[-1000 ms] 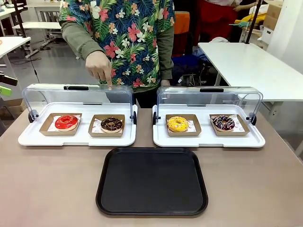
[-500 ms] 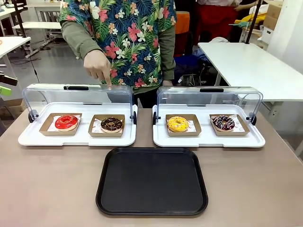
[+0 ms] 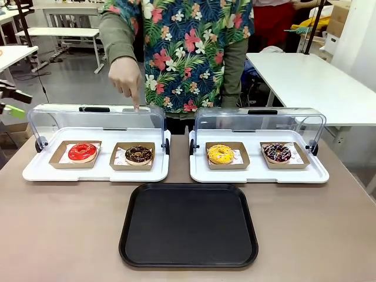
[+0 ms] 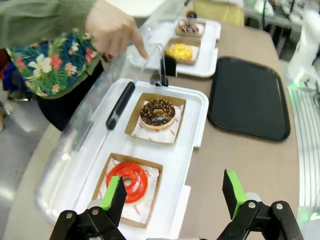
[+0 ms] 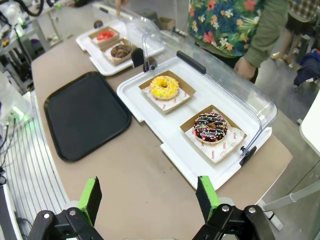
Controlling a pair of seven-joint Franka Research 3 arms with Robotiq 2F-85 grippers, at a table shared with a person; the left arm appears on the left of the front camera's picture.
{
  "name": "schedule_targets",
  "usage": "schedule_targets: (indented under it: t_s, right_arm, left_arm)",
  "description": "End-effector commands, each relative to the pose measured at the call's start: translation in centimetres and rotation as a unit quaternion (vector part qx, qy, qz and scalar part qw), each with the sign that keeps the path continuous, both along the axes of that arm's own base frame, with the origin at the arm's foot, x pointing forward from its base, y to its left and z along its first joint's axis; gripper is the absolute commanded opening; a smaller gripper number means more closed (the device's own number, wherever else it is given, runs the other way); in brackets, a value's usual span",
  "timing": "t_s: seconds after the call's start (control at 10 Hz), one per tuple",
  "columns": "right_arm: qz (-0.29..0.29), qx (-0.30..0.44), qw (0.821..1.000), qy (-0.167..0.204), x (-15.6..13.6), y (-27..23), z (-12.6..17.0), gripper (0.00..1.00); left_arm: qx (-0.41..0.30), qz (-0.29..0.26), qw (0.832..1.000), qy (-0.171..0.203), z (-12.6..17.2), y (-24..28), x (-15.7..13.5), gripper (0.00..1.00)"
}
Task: Move the second donut from the left to the tray.
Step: Pick up the Paper togo box containing the Donut indicated by the person and place it on the Handle tray.
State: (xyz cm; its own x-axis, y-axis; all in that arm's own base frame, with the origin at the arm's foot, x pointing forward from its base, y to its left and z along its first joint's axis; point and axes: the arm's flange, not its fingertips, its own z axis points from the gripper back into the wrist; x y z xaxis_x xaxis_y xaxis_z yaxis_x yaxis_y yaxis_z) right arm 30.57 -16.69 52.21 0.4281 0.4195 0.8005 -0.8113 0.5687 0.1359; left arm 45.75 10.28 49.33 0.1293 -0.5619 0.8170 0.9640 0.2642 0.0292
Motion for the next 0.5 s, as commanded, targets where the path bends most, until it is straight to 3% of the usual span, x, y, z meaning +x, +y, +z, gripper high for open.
schedule_targets:
  t_s: [0.0, 0.4]
  right_arm:
    - [0.005, 0.008, 1.000, -0.016, 0.3, -0.1, 0.2, 1.00]
    - [0.005, 0.008, 1.000, -0.016, 0.3, -0.1, 0.2, 1.00]
  left_arm:
    - [0.090, -0.019, 0.995, -0.024, 1.2, -4.7, 0.6, 1.00]
    - [0.218, -0.081, 0.972, -0.038, 0.1, -15.1, -1.2, 1.00]
